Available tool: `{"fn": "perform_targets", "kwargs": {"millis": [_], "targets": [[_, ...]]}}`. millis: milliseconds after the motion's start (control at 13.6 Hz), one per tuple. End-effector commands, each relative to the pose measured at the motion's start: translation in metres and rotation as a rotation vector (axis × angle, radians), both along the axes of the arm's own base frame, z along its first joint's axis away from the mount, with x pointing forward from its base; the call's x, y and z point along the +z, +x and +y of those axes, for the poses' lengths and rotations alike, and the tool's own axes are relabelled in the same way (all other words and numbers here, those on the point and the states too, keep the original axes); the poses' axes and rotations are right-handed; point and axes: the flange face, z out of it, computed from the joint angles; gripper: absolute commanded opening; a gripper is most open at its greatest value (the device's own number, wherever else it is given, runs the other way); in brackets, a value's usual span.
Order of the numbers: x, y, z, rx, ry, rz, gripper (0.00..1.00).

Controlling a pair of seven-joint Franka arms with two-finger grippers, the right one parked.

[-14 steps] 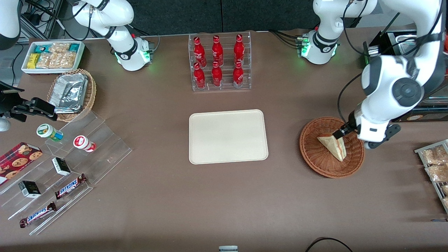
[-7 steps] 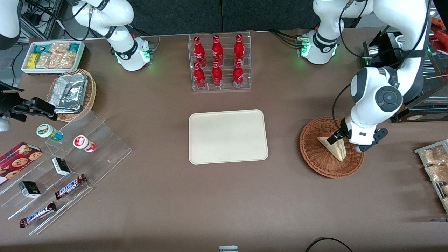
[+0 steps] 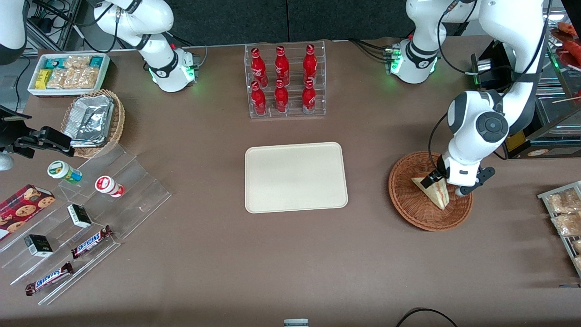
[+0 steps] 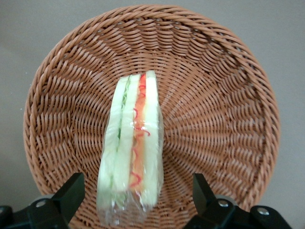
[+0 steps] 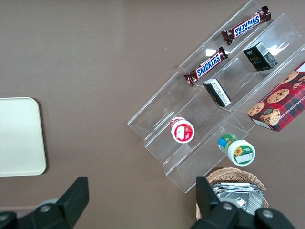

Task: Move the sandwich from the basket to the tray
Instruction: 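Lower the left gripper and close it on the sandwich's crust edge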

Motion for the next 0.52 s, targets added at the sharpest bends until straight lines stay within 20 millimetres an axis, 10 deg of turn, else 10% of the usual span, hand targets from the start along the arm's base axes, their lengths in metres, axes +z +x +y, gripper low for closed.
{"fn": "perform_targets", "kwargs": {"millis": [0, 148, 369, 443], "targets": [[-0.0202, 0.0017, 0.0122, 0.000, 0.020, -0.015, 1.00], [-0.0258, 0.0011, 0.0212, 0.006, 0.027, -0.009, 0.78], [-0.0239, -0.0011, 0.0212, 0.022, 0.031, 0.012, 0.03], [-0.0231, -0.0019, 0.0206, 0.024, 0.032, 0.018, 0.00]]}}
